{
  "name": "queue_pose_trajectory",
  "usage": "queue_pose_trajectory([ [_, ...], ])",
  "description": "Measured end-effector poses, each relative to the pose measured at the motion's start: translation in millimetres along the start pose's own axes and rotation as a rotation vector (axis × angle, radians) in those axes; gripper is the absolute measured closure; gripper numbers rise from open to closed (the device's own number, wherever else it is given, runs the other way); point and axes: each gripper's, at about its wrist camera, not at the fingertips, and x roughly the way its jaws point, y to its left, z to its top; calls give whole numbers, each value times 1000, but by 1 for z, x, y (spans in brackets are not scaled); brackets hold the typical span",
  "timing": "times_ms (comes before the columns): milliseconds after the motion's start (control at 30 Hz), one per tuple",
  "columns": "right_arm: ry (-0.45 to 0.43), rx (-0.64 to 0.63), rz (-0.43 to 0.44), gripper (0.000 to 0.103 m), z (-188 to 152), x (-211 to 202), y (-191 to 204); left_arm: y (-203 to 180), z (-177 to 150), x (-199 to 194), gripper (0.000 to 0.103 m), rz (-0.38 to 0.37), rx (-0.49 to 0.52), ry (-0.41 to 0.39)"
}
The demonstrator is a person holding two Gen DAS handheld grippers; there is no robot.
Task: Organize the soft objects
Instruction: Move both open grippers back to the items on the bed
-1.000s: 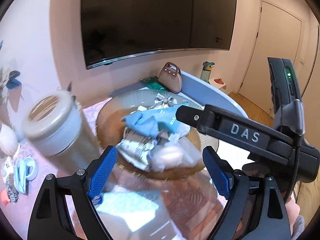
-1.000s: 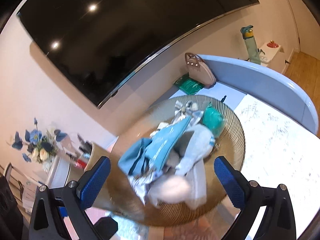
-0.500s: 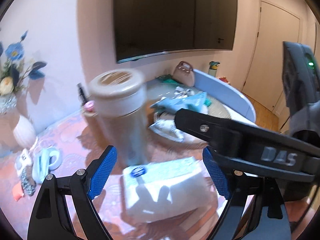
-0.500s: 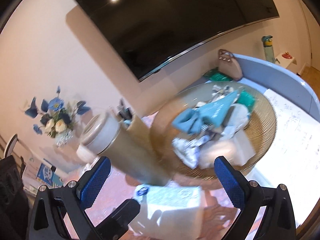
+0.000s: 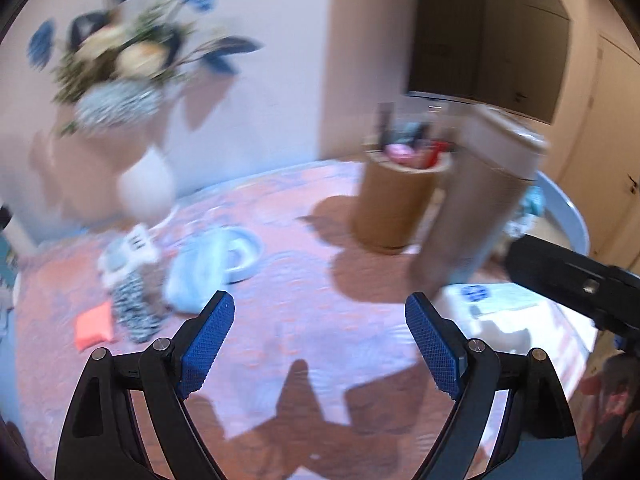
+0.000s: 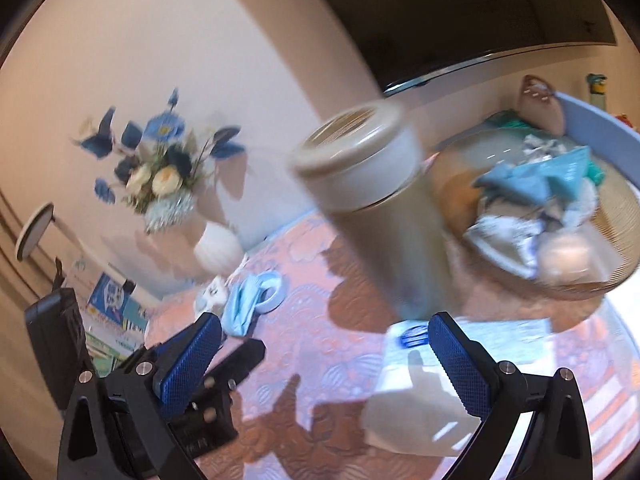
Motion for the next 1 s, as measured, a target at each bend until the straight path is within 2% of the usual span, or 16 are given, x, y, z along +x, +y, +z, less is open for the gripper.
queue_pose_trajectory([
  [200,47,-47,31,0,-6,29,35,63,-6,7,16,67,-95,35],
  [500,114,-118,75,0,-14,76,83,138,-13,15,16,183,-176,49],
  [767,160,-154,95,0,-26,112,109,180,-19,20,16,228,-236,56],
  [1000,174,-157,101,0,-30,137,120,195,-23,29,16,260,-224,58],
])
